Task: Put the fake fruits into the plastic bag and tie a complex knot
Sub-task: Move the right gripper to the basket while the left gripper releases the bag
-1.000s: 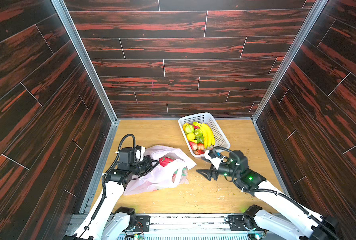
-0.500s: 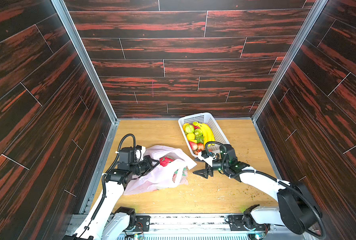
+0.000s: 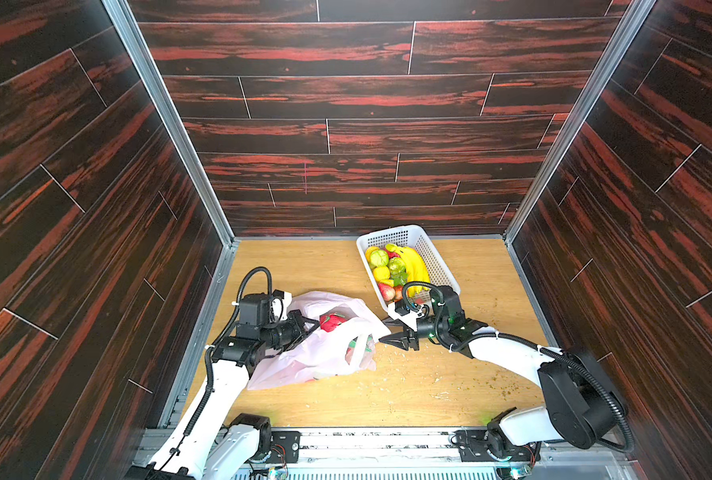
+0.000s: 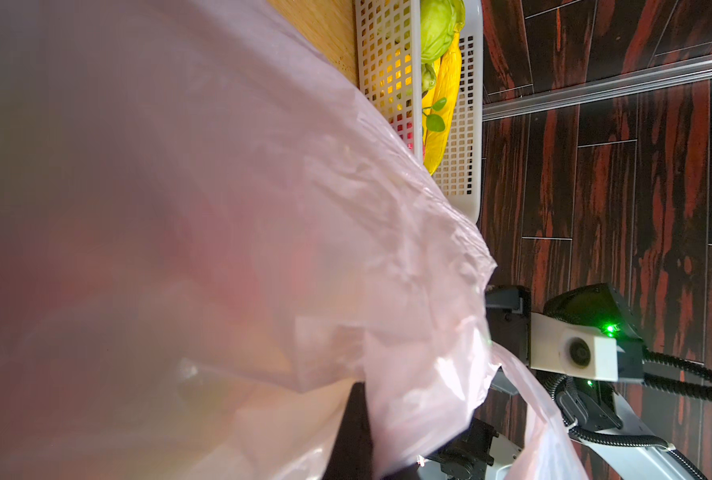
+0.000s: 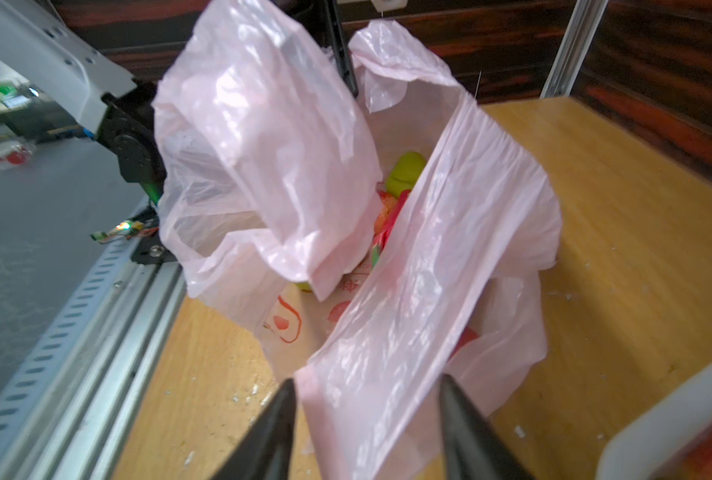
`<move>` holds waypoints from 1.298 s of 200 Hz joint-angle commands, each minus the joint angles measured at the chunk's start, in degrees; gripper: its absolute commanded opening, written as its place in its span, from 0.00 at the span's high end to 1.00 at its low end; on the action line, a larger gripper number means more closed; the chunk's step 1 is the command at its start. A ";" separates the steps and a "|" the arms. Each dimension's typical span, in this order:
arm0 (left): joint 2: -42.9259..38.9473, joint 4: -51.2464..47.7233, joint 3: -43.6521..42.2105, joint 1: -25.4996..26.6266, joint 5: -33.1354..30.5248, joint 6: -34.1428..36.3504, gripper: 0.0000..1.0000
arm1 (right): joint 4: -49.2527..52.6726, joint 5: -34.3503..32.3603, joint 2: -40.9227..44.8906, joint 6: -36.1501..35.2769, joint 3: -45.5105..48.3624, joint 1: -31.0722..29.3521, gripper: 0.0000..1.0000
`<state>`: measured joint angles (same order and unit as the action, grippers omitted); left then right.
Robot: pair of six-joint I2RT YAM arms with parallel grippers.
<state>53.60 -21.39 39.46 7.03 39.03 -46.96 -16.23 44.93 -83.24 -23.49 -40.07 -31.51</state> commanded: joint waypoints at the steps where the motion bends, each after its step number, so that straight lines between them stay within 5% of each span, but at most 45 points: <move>1: -0.43 -0.32 0.44 -0.30 0.32 0.29 1.00 | -0.27 0.17 1.01 -0.19 0.01 -0.21 0.63; 44: -0.69 -0.47 0.61 -0.35 -0.02 0.37 0.99 | 0.36 -0.38 4.15 2.25 -0.33 -0.15 1.00; 72: -1.42 -2.64 2.24 -0.35 -0.97 1.92 0.88 | -0.16 0.25 5.06 5.19 -0.95 -0.09 1.00; 124: -5.62 -5.49 7.77 -0.35 -5.14 4.87 0.42 | -0.15 -0.66 4.54 7.78 -1.97 0.09 1.00; 148: -6.23 -9.26 11.53 -0.34 -5.02 8.20 0.34 | -0.79 -1.19 4.32 9.59 -2.46 0.48 1.00; 180: -8.58 -12.99 14.45 0.77 -4.36 12.96 0.35 | -2.86 0.53 3.54 12.93 -2.52 2.48 1.00; 259: -4.01 -19.43 21.51 32.27 -31.95 23.45 0.35 | -2.78 -0.28 -0.28 17.42 -5.50 5.55 1.00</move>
<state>46.72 -36.86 57.41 32.18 19.35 -28.69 -18.98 44.14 -81.45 -7.97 -43.64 -27.20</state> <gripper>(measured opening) 0.651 0.045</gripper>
